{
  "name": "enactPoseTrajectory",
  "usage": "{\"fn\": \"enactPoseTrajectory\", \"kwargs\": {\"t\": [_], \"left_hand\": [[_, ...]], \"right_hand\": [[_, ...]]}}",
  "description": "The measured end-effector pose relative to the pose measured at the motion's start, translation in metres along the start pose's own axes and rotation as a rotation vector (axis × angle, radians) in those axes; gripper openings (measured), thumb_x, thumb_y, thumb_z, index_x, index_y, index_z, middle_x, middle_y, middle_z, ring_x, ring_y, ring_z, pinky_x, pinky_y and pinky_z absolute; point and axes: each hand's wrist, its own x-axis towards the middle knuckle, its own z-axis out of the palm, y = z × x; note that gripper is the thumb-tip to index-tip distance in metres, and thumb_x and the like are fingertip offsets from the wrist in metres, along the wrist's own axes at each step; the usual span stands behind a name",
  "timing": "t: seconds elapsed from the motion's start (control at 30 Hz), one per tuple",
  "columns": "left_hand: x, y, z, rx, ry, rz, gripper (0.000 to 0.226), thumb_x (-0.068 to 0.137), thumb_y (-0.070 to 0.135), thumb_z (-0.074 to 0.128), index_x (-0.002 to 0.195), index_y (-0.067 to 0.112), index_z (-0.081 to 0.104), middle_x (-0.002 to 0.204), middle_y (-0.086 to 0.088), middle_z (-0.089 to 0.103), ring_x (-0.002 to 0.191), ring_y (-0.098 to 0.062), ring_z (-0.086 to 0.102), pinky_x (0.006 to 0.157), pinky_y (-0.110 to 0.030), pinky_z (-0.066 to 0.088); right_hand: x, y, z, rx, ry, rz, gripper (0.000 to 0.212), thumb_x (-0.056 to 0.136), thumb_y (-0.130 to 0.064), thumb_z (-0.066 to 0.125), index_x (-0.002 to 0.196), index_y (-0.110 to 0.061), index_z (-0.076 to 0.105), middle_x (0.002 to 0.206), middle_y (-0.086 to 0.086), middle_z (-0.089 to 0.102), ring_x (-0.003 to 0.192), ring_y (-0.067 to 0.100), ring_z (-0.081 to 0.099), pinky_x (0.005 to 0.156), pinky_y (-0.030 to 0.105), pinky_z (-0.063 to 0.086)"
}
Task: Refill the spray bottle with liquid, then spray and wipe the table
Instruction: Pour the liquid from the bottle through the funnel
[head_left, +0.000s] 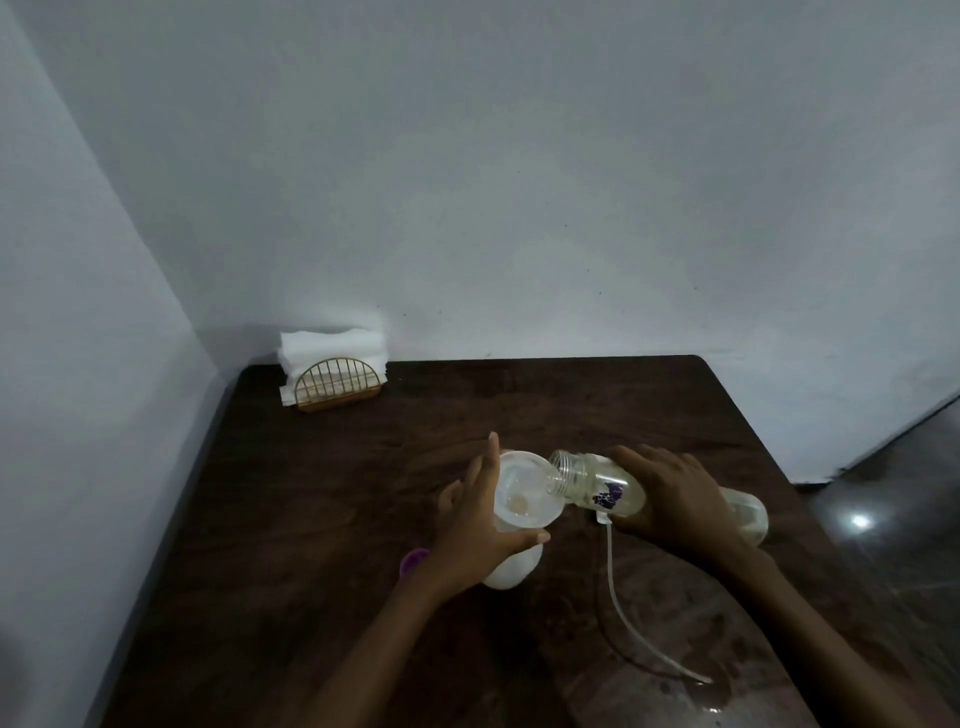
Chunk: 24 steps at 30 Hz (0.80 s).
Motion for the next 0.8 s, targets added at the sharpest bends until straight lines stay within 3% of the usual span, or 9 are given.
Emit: {"fn": "enactPoseTrajectory", "kwargs": {"t": [0.43, 0.8], "left_hand": [[0.0002, 0.0026, -0.0003, 0.018, 0.005, 0.005, 0.115, 0.07, 0.047, 0.074, 0.144, 0.032, -0.012, 0.153, 0.006, 0.017, 0.137, -0.017, 0.019, 0.111, -0.033, 0.01], [0.0001, 0.0008, 0.0002, -0.005, 0.005, 0.015, 0.115, 0.069, 0.046, 0.074, 0.142, 0.035, -0.014, 0.153, 0.006, 0.017, 0.138, -0.017, 0.019, 0.111, -0.034, 0.009]], "right_hand": [[-0.0003, -0.0007, -0.0008, -0.027, -0.005, 0.006, 0.064, 0.042, -0.038, 0.086, 0.099, -0.02, 0.063, 0.08, 0.001, 0.066, 0.069, 0.025, 0.064, 0.057, 0.034, 0.046], [0.0004, -0.0015, -0.0026, -0.02, -0.042, 0.018, 0.059, 0.051, -0.046, 0.078, 0.102, -0.019, 0.063, 0.085, 0.003, 0.067, 0.075, 0.027, 0.064, 0.062, 0.036, 0.046]]}}
